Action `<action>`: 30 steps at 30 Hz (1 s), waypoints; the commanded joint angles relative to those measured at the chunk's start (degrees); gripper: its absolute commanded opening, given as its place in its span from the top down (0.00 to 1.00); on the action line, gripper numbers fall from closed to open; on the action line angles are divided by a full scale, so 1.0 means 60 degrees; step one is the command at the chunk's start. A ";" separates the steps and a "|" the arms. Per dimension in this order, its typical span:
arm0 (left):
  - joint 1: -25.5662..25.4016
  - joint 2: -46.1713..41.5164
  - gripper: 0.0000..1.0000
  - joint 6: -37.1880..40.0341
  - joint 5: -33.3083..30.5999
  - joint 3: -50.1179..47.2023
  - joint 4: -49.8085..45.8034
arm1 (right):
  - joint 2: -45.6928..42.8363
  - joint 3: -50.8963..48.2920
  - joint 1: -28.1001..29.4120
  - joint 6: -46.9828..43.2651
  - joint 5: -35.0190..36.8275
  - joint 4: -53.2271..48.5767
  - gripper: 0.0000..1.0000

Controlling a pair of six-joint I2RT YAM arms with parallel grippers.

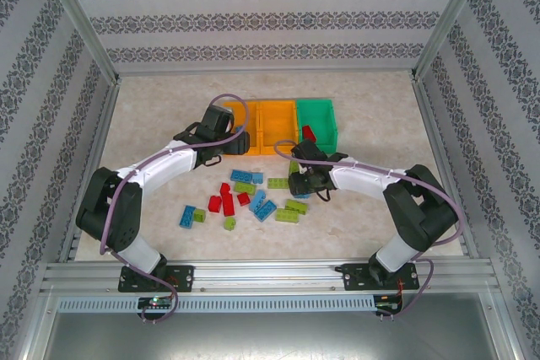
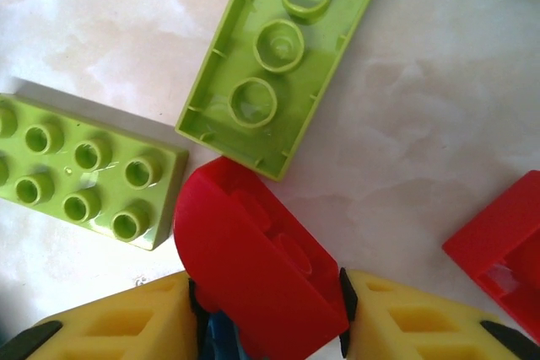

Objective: Sort the legos into containers by color

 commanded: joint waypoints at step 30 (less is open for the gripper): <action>-0.0053 -0.0322 0.14 0.0084 -0.0207 -0.0266 0.0108 | -0.1132 0.0377 -0.1670 -0.0943 0.0349 -0.1480 0.29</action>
